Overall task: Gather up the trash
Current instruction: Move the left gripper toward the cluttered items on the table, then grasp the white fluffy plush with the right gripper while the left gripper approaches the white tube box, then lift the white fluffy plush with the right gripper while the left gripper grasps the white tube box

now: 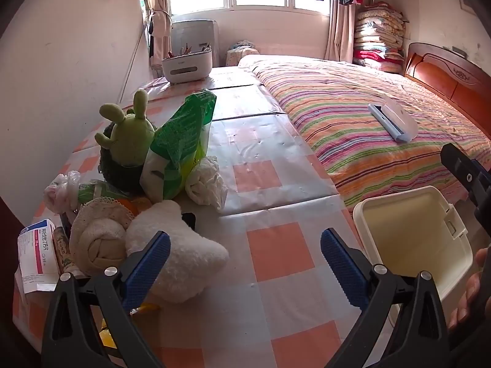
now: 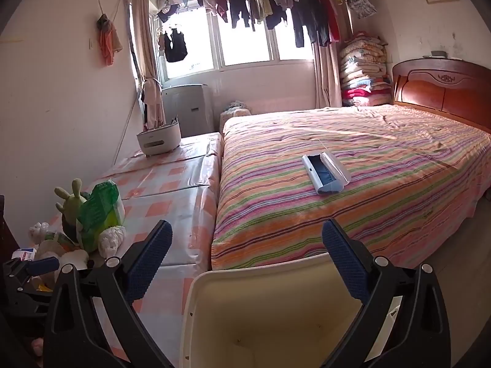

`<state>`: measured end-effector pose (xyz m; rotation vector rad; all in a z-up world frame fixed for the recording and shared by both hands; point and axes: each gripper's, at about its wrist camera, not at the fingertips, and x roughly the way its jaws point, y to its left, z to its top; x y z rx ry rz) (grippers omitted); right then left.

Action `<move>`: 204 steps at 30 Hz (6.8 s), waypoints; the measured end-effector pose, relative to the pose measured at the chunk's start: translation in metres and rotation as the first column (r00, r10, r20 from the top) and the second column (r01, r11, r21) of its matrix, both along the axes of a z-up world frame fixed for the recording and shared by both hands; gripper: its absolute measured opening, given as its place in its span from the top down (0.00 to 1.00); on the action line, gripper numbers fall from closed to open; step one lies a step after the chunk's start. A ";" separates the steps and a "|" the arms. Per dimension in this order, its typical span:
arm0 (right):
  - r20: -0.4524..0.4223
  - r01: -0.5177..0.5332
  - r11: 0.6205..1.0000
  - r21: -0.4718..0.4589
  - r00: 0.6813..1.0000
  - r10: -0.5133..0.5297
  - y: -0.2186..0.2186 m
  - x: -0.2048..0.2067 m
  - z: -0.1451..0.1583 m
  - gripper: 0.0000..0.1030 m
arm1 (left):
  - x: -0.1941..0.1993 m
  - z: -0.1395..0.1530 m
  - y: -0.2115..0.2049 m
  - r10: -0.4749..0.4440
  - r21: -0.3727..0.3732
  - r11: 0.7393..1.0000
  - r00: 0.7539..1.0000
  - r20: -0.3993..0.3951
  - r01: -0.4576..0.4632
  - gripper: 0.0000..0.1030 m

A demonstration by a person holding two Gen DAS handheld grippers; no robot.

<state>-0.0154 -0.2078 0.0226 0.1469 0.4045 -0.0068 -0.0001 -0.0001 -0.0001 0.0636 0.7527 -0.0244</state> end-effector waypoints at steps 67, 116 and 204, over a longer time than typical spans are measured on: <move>-0.052 -0.119 0.992 -0.039 0.992 0.117 0.047 0.009 -0.008 0.06 | -0.013 0.021 0.061 0.123 -0.002 0.992 0.991 0.060 -0.124 0.07; -0.417 -0.732 0.669 -0.129 0.652 0.634 0.270 0.061 -0.056 0.06 | -0.063 0.024 0.212 0.423 -0.093 0.904 0.905 0.050 -0.418 0.07; -0.239 -0.437 0.896 -0.081 0.881 0.408 0.085 0.026 -0.022 0.46 | -0.032 0.027 0.077 0.127 -0.156 0.983 0.974 0.188 -0.098 0.63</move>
